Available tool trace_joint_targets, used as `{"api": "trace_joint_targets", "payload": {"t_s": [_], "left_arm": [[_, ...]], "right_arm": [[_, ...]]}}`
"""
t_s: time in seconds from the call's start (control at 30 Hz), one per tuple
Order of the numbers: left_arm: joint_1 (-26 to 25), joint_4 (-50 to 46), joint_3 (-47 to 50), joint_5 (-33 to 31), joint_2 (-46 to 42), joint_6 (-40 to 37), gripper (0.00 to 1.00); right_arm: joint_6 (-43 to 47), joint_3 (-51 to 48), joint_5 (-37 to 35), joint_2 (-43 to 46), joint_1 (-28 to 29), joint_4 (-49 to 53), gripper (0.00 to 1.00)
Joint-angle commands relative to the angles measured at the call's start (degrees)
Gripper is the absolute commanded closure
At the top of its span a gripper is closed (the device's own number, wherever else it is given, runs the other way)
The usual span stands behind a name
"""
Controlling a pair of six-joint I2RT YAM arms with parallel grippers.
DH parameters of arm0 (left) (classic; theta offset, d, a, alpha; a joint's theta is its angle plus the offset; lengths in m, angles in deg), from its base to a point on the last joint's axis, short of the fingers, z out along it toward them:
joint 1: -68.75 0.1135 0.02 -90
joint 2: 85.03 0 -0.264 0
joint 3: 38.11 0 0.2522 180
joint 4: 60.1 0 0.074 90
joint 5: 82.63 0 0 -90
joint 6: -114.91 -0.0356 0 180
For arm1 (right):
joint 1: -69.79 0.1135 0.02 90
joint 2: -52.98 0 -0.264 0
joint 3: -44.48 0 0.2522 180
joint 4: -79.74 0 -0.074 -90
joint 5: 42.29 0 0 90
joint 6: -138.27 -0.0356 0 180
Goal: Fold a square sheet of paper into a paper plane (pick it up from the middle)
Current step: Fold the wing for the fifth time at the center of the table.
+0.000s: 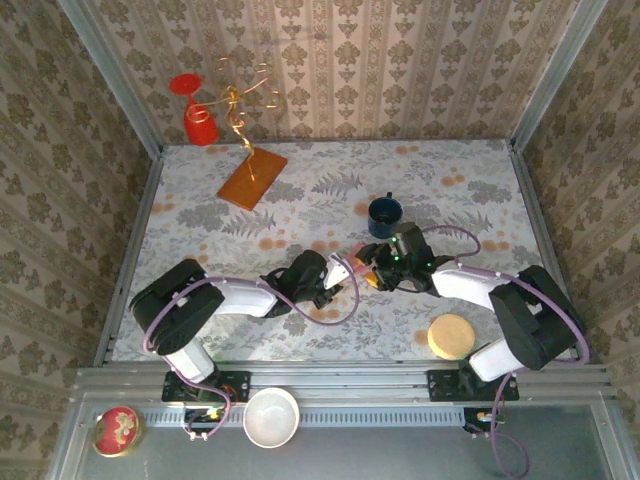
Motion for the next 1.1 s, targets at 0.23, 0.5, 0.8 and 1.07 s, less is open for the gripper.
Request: {"api": "trace_joint_targets", "payload": {"t_s": [0.23,0.5,0.8,1.07], "left_arm": [[0.9,0.5,0.2,7.0,3.1,4.5,0.82],[3.2,-2.4,-1.0,13.5,3.7,8.4,0.85],[4.3,-12.6,-5.8,16.0,4.2,11.5,0.86],[5.2,-20.2,-10.2,17.6,5.0,16.9,0.88]], "right_arm": [[8.3,-0.3,-6.1,7.6,-3.5,12.0,0.39],[11.7,-1.7,-9.2,10.8,-4.4,14.8,0.36],[17.3,-2.3,-9.1,11.5,-4.4,15.5,0.34],[21.0,-3.2,-7.2,9.8,-1.9,14.3,0.34]]}}
